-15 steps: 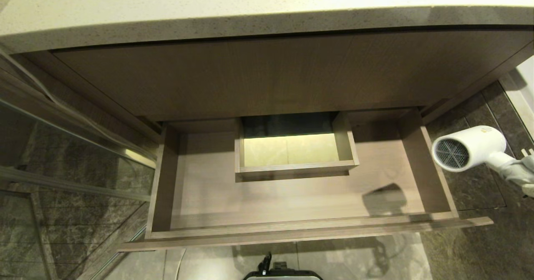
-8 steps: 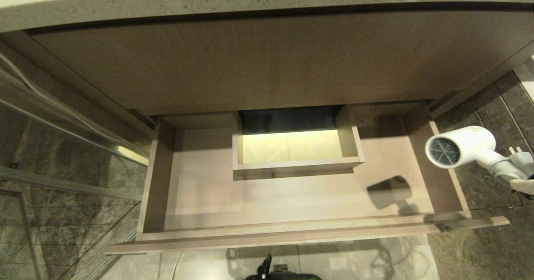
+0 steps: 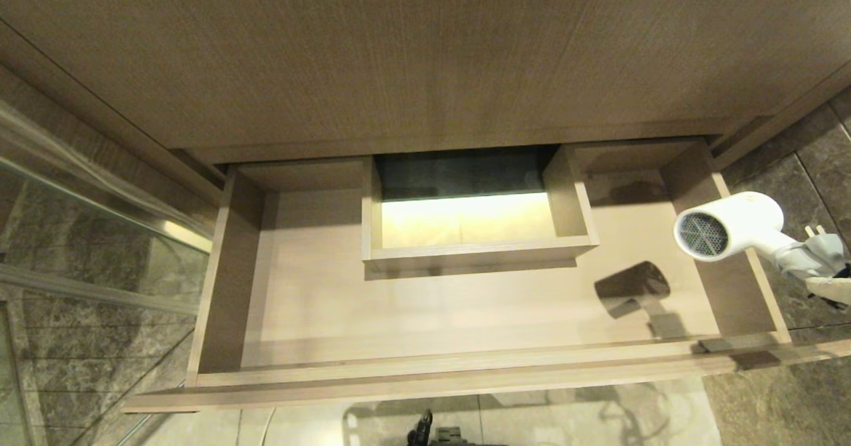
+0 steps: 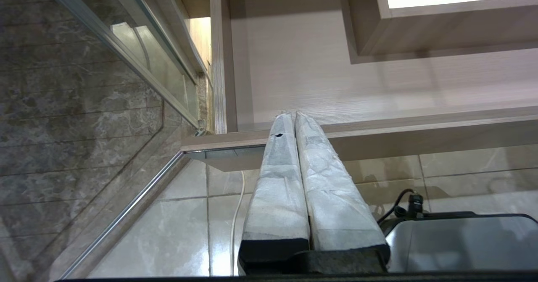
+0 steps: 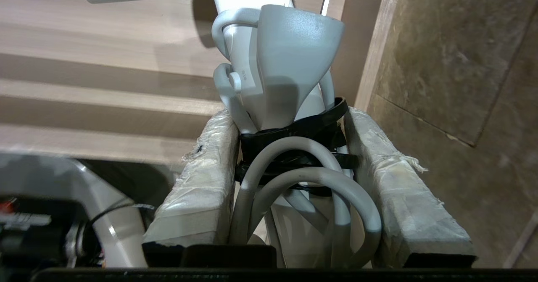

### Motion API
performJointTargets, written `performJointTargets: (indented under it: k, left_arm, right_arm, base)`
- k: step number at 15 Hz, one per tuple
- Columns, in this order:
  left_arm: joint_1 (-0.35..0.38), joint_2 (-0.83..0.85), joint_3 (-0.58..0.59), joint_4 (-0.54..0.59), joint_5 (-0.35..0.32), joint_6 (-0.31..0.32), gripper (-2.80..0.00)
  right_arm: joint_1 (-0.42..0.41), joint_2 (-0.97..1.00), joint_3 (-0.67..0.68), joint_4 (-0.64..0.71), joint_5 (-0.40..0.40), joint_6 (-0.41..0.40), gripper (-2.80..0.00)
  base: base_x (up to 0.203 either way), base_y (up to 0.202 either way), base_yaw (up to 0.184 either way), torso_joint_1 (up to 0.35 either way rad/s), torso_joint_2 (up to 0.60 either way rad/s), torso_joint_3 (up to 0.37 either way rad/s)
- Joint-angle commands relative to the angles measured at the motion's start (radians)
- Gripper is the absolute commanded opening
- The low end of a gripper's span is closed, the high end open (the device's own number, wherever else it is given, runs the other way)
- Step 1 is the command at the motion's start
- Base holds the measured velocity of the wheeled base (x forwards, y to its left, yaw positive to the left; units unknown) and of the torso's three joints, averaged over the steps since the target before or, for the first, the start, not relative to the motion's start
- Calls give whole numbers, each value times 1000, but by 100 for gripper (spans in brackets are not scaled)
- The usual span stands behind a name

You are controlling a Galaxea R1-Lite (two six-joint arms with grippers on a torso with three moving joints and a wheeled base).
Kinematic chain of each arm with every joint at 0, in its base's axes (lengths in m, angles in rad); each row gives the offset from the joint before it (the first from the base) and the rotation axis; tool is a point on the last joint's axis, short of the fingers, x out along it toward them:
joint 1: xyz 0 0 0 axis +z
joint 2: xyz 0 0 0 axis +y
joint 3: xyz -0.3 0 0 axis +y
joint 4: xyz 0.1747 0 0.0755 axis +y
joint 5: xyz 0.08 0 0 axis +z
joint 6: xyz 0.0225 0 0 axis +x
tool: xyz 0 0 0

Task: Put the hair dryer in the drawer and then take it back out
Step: Put it into the drawer

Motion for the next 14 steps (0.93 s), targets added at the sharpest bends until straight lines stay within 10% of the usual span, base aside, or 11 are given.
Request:
performJointTargets:
  k: [1,14]
  left_arm:
    - [-1,0,0,0,0,0,-280]
    - [1,0,0,0,1,0,-280]
  right_arm:
    - [7,13,-3,-6,2,-4,-280]
    - [72,397,-90,-265,26,4,-280]
  base:
    - [0,0,0,-187,480,308]
    - [0,0,0,-72,214,142]
